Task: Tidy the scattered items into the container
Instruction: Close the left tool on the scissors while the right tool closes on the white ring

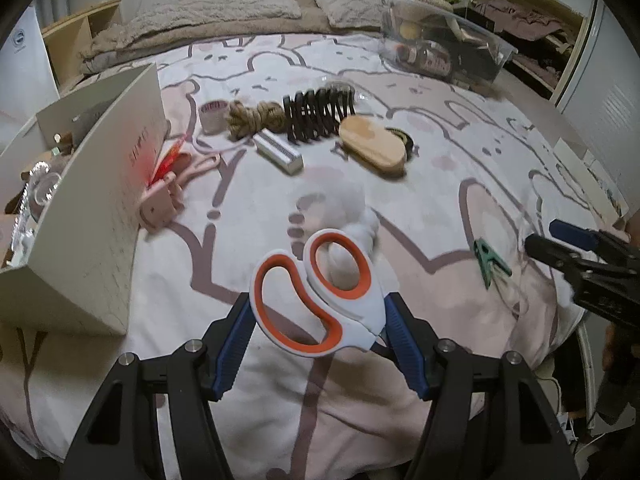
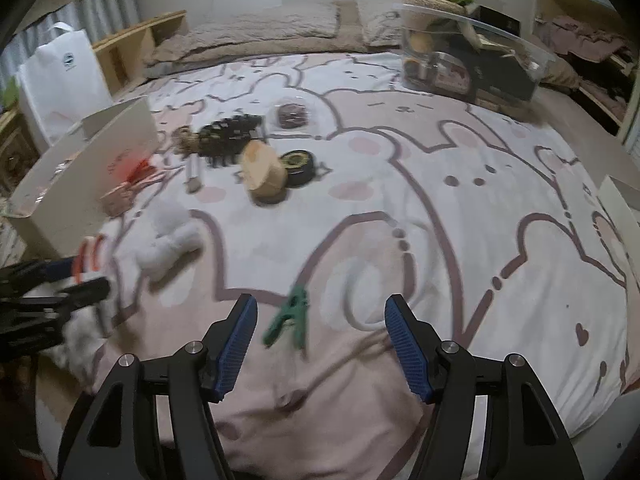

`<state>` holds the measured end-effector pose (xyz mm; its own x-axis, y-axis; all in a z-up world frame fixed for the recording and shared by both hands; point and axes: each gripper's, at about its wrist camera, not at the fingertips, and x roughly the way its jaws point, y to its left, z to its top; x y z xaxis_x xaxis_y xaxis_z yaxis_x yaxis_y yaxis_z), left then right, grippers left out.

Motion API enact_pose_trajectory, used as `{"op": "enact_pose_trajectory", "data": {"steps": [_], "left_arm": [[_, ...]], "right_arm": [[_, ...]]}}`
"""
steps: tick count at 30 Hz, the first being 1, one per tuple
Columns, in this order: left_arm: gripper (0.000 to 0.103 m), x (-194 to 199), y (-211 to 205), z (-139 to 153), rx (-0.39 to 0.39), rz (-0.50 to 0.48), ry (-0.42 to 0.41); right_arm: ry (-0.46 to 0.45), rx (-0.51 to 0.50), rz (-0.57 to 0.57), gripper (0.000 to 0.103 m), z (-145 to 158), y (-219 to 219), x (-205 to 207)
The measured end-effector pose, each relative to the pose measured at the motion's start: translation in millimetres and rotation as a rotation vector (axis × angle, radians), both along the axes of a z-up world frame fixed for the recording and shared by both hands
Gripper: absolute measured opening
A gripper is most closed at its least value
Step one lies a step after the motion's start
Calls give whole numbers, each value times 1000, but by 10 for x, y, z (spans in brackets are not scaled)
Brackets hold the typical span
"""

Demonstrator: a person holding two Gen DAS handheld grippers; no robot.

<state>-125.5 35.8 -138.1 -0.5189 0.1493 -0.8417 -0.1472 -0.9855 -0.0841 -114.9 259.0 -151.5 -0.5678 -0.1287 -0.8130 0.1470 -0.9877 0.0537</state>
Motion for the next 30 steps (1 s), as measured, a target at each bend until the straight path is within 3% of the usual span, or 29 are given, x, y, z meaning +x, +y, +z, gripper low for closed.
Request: {"op": "enact_pose_trajectory", "data": {"steps": [1, 2, 7, 17, 30], "left_arm": [[65, -3, -13, 22, 4, 0, 5], [65, -4, -24, 42, 8, 0, 9], [65, 3, -86, 107, 20, 6, 23], [65, -12, -180, 223, 36, 17, 44], [65, -61, -353, 426, 22, 25, 99]], "right_arm": [[-1, 3, -10, 98, -26, 36, -25], [-5, 4, -17, 102, -50, 76, -49], [-57, 6, -77, 102, -208, 344, -235], [-158, -151, -124, 103, -466, 393, -582], [-187, -10, -167, 103, -633, 40, -813]]}}
